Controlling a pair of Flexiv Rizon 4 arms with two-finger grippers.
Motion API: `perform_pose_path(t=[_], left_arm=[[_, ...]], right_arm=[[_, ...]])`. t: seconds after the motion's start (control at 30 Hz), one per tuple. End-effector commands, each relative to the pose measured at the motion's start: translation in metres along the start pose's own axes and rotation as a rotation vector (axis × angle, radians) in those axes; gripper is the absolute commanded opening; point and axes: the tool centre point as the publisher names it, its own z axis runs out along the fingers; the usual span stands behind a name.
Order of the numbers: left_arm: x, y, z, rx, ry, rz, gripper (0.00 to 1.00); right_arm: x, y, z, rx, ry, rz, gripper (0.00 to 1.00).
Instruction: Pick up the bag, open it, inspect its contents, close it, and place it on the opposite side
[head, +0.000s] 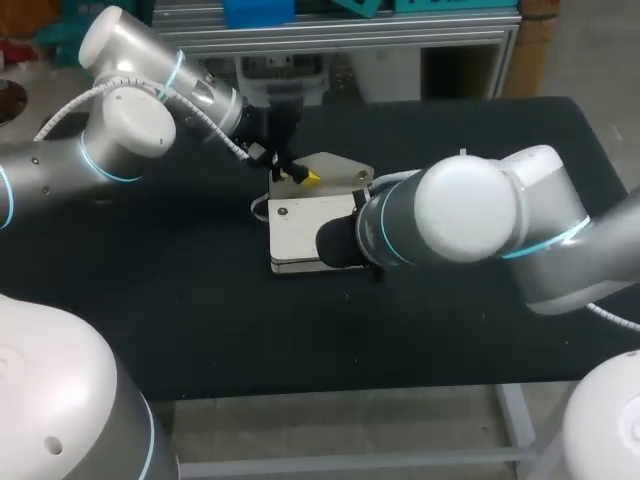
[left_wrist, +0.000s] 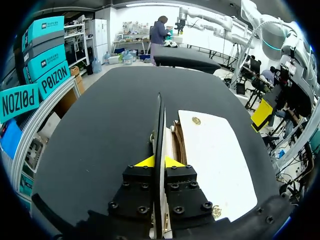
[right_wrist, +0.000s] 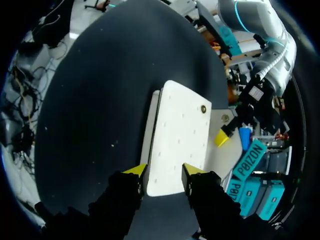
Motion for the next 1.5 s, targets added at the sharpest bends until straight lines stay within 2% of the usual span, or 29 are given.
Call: perform_pose_path(t=[0.03,0.27,0.53,1.1,1.5], left_arm=[[-0.005,0.003,0.007,0.0,0.015,0.0,0.0],[-0.008,0.009,0.016,-0.018,0.046,-0.005,0.0],[-0.011,0.014,0.022,-0.019,0.077,-0.016,0.0],[-0.013,0.02,0.031,-0.025,0.11,-0.031,0.0],[-0.013,0.025,0.032,-0.019,0.115,-0.044,0.0]], right_arm=[[0.018,-0.001,0.006,0.01,-0.081,-0.001,0.48],[0.023,-0.009,0.016,0.039,-0.119,-0.004,0.48],[0.02,-0.019,0.027,0.087,-0.168,0.007,0.47],[0.015,-0.025,0.049,0.128,-0.202,0.026,0.45],[0.008,-0.021,0.052,0.14,-0.234,0.07,0.45]])
